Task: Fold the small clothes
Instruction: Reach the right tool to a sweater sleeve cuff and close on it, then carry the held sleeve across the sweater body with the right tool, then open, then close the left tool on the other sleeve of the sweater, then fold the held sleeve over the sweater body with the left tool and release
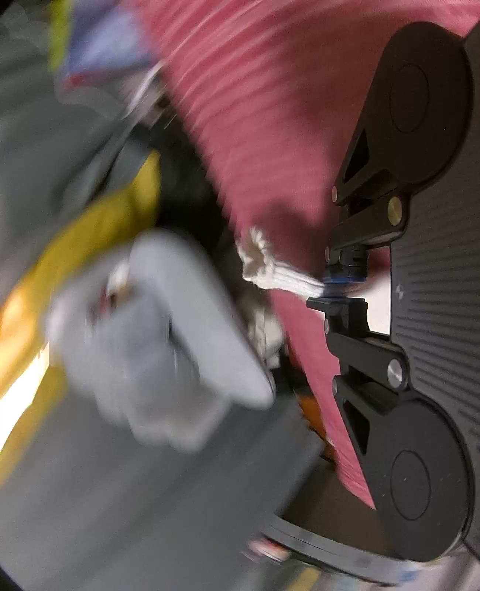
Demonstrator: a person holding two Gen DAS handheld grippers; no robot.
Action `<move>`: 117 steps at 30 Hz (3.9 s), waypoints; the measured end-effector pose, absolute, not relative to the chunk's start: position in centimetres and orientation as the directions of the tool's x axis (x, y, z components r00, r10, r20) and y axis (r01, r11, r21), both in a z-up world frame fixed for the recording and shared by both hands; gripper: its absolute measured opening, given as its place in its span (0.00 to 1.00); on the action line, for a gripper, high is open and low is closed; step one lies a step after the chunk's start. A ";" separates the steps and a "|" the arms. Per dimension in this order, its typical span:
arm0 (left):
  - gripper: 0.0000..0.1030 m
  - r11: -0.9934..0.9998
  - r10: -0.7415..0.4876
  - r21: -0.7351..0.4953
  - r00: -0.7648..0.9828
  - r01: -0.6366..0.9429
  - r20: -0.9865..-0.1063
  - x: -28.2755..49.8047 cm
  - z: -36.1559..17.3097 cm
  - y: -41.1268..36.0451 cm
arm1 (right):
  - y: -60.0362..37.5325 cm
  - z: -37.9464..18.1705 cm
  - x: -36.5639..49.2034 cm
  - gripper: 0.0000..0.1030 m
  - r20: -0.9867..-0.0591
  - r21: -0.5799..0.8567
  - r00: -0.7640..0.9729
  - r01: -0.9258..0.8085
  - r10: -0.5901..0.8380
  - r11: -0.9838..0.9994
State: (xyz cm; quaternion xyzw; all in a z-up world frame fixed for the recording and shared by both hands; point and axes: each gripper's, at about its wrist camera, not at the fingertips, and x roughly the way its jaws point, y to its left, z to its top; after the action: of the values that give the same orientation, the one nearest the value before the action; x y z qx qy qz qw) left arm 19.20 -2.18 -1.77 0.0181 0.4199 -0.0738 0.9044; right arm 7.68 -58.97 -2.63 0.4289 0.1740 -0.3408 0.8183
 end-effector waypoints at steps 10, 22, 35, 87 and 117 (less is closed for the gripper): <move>1.00 0.932 -0.363 -0.237 0.683 0.274 -0.634 21.5 5.1 -4.1 | -35.2 6.1 15.5 0.29 -0.379 0.501 0.914 0.073 0.143 0.862; 0.79 0.787 -0.615 -0.550 0.423 0.280 -0.666 24.9 -1.1 -10.1 | -33.5 -0.3 6.8 0.34 -0.542 0.568 0.840 0.334 0.036 0.752; 0.09 0.819 -0.573 -0.482 0.433 0.311 -0.696 25.6 -2.3 -12.3 | -33.6 -3.7 8.0 0.36 -0.547 0.570 0.835 0.314 0.065 0.759; 0.12 0.938 -0.314 -0.324 0.706 0.125 -0.635 32.7 -0.1 6.1 | -35.4 -5.8 23.3 0.20 -0.566 0.742 0.822 0.474 0.064 0.474; 0.11 0.909 -0.381 -0.394 0.645 0.133 -0.663 32.0 -2.0 7.3 | -30.8 -1.8 24.0 0.16 -0.587 0.384 0.807 0.347 -0.064 0.856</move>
State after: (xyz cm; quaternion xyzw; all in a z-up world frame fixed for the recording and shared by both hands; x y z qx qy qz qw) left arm 32.04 7.28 -2.04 -0.1569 0.3962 -0.1439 0.8931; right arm 24.02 -30.77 -1.84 0.2441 0.2897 -0.1120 0.9187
